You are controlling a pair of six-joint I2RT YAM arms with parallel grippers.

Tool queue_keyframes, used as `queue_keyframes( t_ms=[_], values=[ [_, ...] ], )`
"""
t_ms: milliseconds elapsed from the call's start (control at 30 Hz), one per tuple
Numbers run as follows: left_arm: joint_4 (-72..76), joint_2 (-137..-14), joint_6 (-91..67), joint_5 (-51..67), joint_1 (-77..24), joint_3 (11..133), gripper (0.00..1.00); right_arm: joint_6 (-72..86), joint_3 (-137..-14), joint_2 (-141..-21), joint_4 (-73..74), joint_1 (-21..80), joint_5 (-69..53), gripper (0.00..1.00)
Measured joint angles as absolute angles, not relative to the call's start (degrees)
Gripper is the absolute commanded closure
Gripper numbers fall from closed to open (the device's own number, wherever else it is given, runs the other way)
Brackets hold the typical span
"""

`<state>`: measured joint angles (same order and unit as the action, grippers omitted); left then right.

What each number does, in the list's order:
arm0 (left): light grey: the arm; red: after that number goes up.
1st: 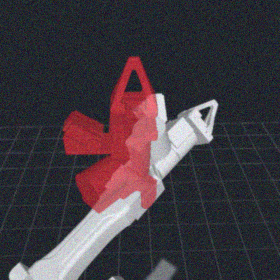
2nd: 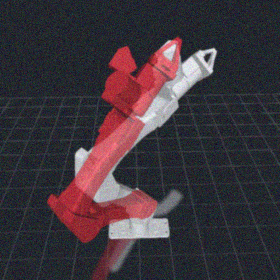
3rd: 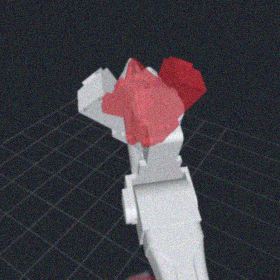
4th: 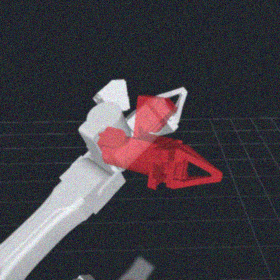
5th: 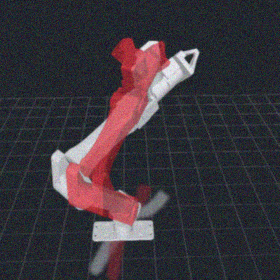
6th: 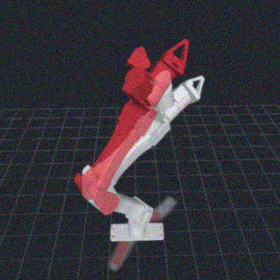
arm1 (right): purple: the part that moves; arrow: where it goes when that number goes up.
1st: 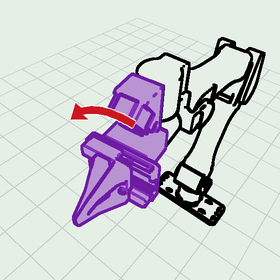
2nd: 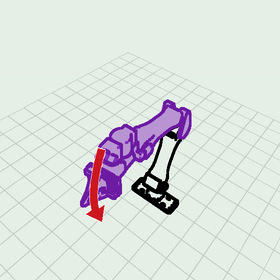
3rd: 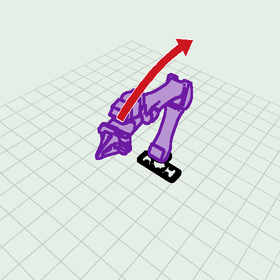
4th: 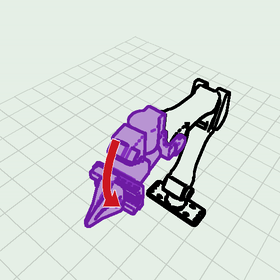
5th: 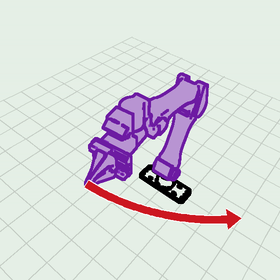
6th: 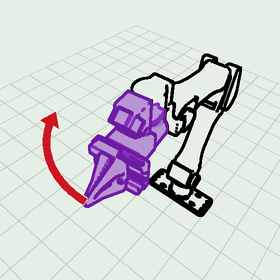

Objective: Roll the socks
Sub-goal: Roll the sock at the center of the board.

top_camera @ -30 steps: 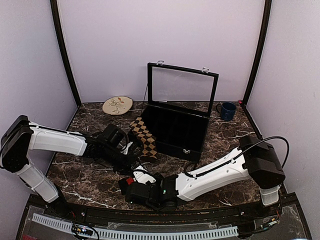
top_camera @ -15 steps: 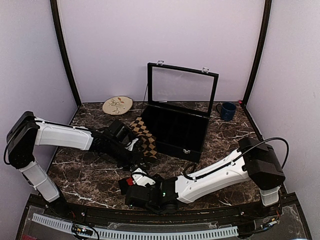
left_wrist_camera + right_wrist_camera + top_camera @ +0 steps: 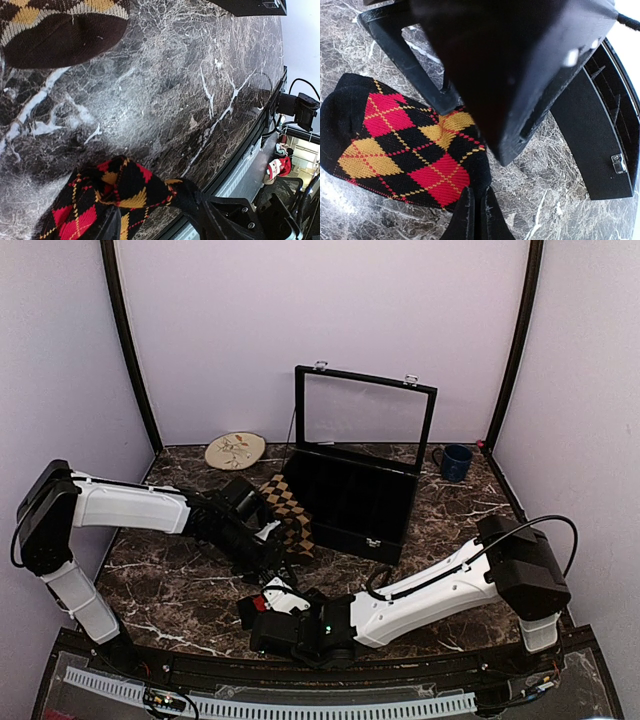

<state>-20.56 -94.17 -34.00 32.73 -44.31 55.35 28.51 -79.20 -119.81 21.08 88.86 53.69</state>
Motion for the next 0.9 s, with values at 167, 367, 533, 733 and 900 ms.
queue_keyframes(
  t_ms=[167, 367, 533, 733, 900],
  values=[
    [-22.6, -94.2, -33.0, 32.3, -44.2, 56.6, 0.40, 28.3, -79.2, -119.8, 21.1, 88.9, 53.9, 1.00],
    [-23.6, -94.3, -32.5, 33.1, -44.2, 56.7, 0.39, 28.0, -79.2, -119.8, 21.1, 88.9, 54.1, 1.00],
    [-23.7, -95.7, -32.3, 34.5, -44.2, 56.7, 0.39, 27.5, -79.2, -119.8, 21.0, 88.9, 54.1, 1.00],
    [-23.6, -97.2, -32.3, 35.7, -44.2, 56.7, 0.40, 26.4, -79.2, -119.8, 20.6, 88.9, 54.1, 1.00],
    [-23.6, -98.6, -32.3, 36.4, -44.1, 57.6, 0.48, 25.3, -79.2, -119.8, 20.7, 88.9, 54.0, 1.00]
  ],
)
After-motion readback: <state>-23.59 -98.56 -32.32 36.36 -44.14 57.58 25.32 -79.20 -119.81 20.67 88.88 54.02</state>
